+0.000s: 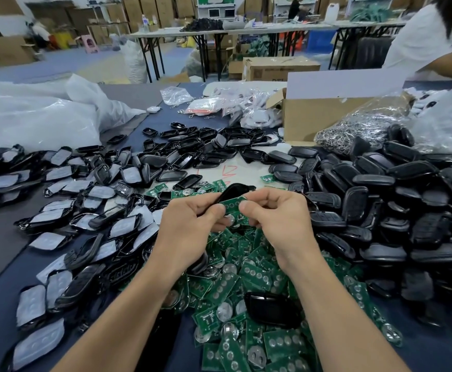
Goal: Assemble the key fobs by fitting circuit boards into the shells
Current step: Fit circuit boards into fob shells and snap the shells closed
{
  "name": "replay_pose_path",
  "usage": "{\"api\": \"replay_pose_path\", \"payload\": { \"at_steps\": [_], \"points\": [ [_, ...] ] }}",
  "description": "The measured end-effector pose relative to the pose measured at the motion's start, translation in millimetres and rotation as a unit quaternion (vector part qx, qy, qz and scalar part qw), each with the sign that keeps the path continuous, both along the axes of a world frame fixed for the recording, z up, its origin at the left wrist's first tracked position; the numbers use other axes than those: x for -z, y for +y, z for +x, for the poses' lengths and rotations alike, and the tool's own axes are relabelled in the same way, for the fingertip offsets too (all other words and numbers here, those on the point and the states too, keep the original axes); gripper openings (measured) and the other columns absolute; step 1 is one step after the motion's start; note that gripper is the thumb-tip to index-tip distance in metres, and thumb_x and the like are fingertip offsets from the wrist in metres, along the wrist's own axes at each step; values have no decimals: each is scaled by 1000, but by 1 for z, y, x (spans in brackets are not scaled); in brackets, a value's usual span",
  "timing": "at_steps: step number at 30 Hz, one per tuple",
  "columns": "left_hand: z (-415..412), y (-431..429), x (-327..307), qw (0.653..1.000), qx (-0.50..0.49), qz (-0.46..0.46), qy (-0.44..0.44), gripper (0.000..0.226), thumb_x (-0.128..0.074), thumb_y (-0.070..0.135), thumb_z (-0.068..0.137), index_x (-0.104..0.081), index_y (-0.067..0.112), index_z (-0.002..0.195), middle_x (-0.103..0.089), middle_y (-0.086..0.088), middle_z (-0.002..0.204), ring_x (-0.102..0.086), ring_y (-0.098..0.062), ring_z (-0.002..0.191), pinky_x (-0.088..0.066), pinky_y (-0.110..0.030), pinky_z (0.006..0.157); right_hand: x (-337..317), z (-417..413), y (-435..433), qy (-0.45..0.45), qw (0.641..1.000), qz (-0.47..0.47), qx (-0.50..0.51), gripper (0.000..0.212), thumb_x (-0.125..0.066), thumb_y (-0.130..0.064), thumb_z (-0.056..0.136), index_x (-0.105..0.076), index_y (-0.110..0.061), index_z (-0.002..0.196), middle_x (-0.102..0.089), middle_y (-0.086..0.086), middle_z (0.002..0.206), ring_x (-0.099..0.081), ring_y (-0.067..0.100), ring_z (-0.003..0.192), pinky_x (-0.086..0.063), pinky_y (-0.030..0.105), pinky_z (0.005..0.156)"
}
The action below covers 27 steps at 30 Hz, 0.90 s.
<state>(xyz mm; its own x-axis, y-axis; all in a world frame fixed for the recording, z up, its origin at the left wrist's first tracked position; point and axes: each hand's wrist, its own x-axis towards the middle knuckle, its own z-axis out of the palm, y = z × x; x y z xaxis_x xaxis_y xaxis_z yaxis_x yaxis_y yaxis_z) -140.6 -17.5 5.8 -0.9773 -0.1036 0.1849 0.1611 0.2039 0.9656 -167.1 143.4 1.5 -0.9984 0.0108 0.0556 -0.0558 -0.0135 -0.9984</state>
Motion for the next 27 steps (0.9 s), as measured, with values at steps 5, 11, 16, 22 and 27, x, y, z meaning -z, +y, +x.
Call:
{"api": "replay_pose_path", "payload": {
  "at_steps": [5, 11, 16, 22, 27],
  "points": [
    [-2, -1, 3, 1000, 13, -24, -8, 46, -68, 6, 99, -78, 51, 98, -82, 8, 89, -79, -14, 81, -65, -27, 72, -1, -1, 3, 8, 1000, 25, 5, 19, -85, -5, 80, -78, -21, 72, -69, 2, 61, -59, 13, 53, -51, 28, 55],
    [1, -3, -1, 998, 17, -53, 7, 45, -71, 4, 95, -77, 48, 101, -81, 9, 81, -78, -12, 73, -61, -19, 67, -3, 7, -5, 79, 987, 123, 72, 23, -87, -16, 79, -74, -32, 69, -73, -15, 68, -68, 5, 60, -58, 24, 61],
    [4, -6, -8, 997, 15, -71, 3, 40, -75, 4, 91, -79, 43, 97, -80, 7, 79, -78, -13, 70, -62, -21, 66, -4, 12, -10, 102, 982, 135, 82, 26, -87, -15, 80, -73, -35, 70, -71, -25, 73, -66, -3, 66, -50, 9, 61],
    [6, -4, -11, 995, -5, -95, -6, 32, -76, 8, 91, -78, 40, 93, -78, 10, 71, -77, -8, 65, -59, -15, 62, -1, 11, -10, 113, 980, 138, 87, 25, -87, -18, 81, -73, -36, 71, -72, -24, 74, -67, 0, 68, -52, 12, 64],
    [7, -6, -12, 994, -5, -110, -3, 35, -77, 11, 92, -77, 46, 88, -78, 11, 70, -76, -9, 63, -63, -22, 63, 4, 11, -11, 110, 982, 122, 89, 25, -87, -16, 81, -73, -36, 72, -72, -22, 75, -67, -1, 67, -51, 12, 64]
  ]
}}
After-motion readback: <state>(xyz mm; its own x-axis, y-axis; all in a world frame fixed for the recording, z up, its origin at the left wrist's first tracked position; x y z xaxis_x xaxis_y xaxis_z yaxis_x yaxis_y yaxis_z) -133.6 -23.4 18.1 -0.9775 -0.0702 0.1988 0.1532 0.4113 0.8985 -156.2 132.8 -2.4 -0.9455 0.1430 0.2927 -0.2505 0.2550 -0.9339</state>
